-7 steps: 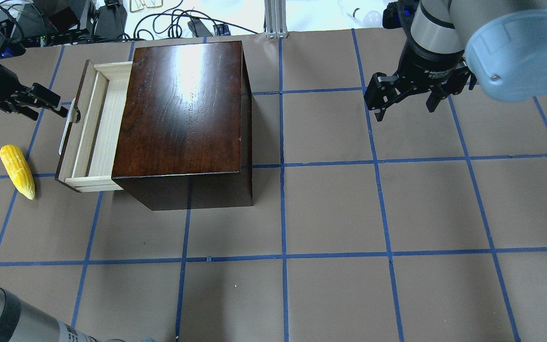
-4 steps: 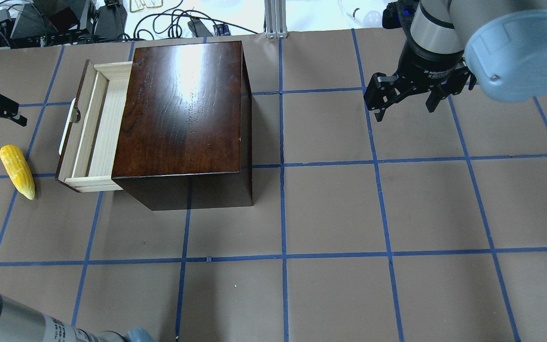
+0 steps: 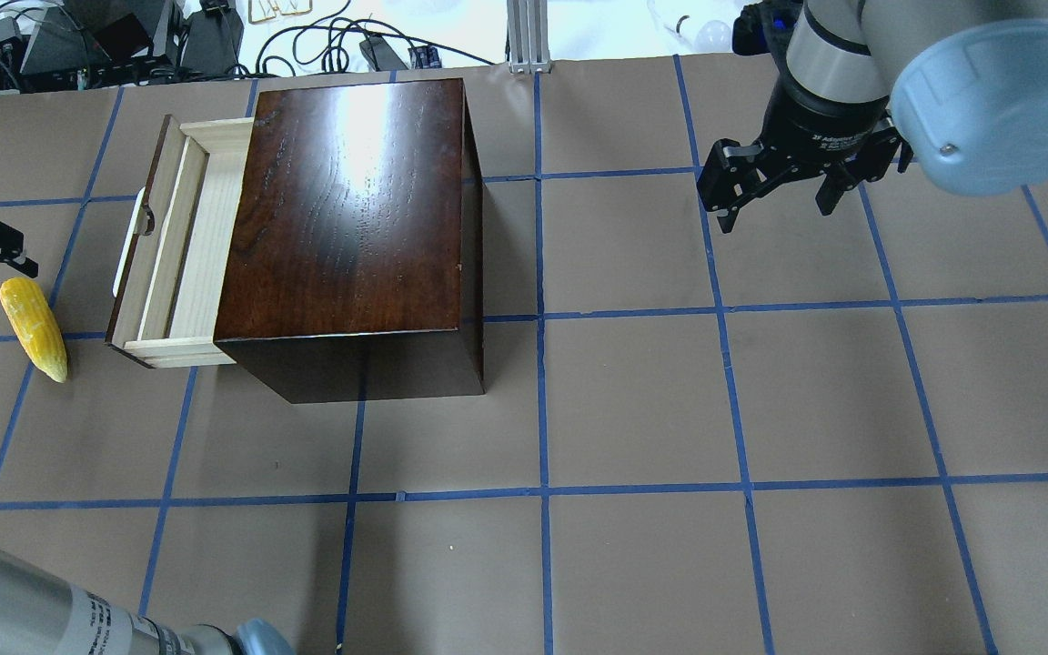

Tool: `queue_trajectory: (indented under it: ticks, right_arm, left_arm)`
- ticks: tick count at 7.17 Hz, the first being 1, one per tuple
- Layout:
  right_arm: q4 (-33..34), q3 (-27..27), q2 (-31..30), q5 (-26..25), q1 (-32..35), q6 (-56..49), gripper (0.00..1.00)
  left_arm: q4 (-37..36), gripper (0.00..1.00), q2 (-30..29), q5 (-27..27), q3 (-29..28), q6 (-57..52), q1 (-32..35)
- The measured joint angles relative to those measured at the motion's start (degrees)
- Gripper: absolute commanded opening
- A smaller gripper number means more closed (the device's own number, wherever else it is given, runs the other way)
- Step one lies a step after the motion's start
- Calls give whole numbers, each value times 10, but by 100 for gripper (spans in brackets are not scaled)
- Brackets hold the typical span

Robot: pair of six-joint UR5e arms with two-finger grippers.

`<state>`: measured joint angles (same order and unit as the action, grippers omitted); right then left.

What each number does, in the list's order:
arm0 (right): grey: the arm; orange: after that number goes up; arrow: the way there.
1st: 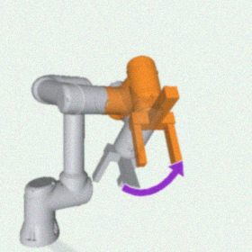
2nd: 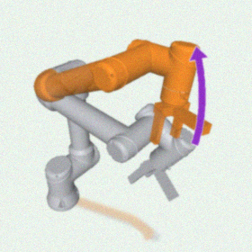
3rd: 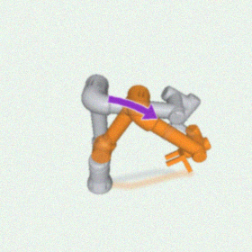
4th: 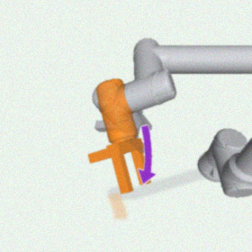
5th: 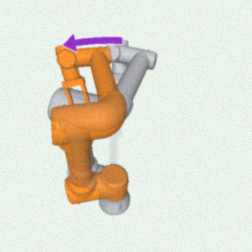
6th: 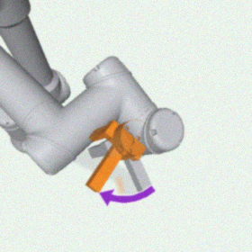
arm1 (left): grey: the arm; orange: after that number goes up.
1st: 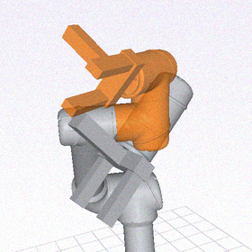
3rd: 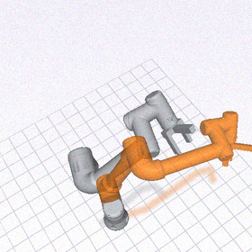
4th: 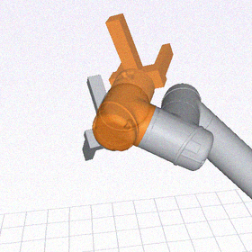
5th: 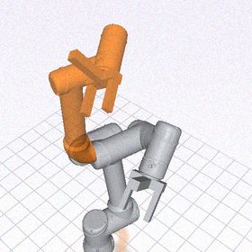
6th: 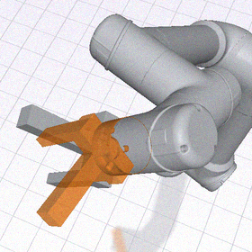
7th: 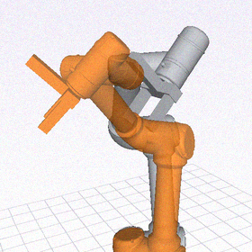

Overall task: Open drawer and put corn inside
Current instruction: 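Lower the left gripper and grasp the yellow corn cob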

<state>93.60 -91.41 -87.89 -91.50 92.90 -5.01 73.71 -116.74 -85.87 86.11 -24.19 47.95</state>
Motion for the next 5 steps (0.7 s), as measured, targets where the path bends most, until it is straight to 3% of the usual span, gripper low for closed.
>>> queue_trajectory:
  ticks: [5]
  right_arm:
    - [0,0,0,0,0,0,100]
  left_arm:
    - [-76,100,-65,-66,1,37,-1]
